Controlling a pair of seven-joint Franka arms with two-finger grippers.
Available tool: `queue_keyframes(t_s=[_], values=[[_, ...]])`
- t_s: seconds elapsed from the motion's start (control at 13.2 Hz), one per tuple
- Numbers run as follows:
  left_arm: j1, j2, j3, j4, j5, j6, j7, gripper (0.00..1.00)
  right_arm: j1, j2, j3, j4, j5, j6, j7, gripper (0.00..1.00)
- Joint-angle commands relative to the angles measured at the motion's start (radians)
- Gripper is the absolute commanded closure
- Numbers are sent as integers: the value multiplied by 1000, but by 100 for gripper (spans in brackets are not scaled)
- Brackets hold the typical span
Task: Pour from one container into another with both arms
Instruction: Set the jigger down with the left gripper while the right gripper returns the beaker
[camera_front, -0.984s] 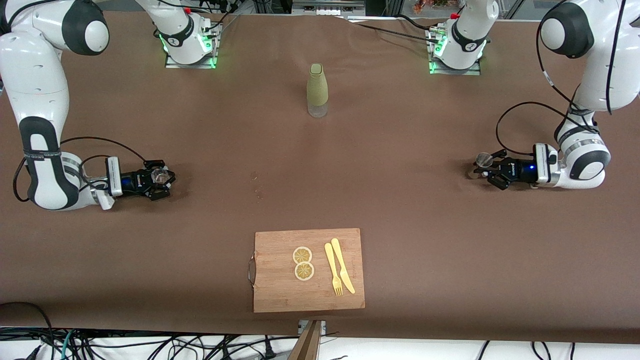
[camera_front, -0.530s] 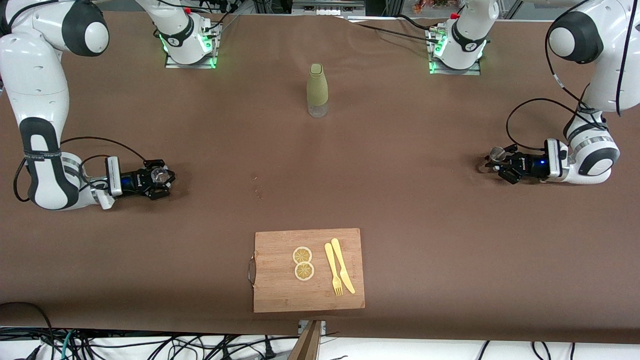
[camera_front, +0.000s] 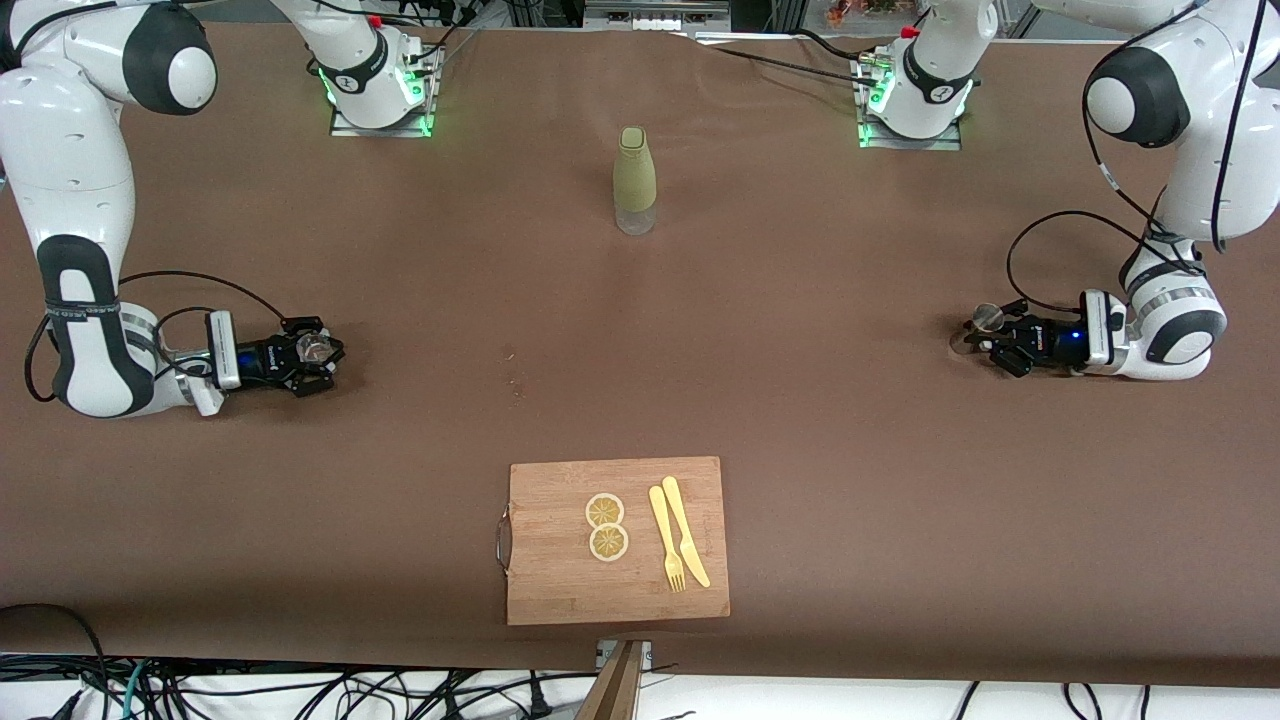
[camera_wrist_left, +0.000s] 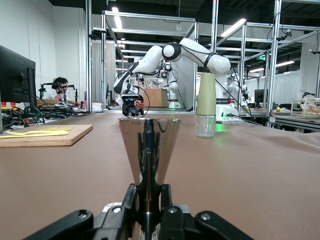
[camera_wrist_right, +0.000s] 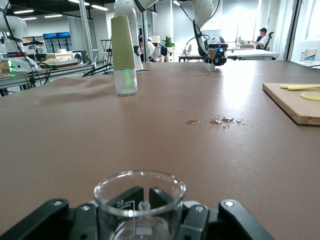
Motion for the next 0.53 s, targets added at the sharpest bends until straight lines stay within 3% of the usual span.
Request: queue_keyframes(t_s=[0.0,0.23,0.3,0.38,0.45], values=[[-9,18,20,20,38,-24,222,96,-11,24,3,16,-12,-9,-28,89],[-12,18,23,18,40,-5,218,72,-11,25,-5,16,-14,-7,-30,84],[-14,20,24,18,40,-3,216,53,-11,25,-5,16,-14,-7,-30,82],[-12,20,24,20,40,-3,218,1,-11,25,-6,16,-14,-7,-30,82],[-14,18,26,20,40,-3,216,0,-11,25,-6,16,-14,-7,-30,81]])
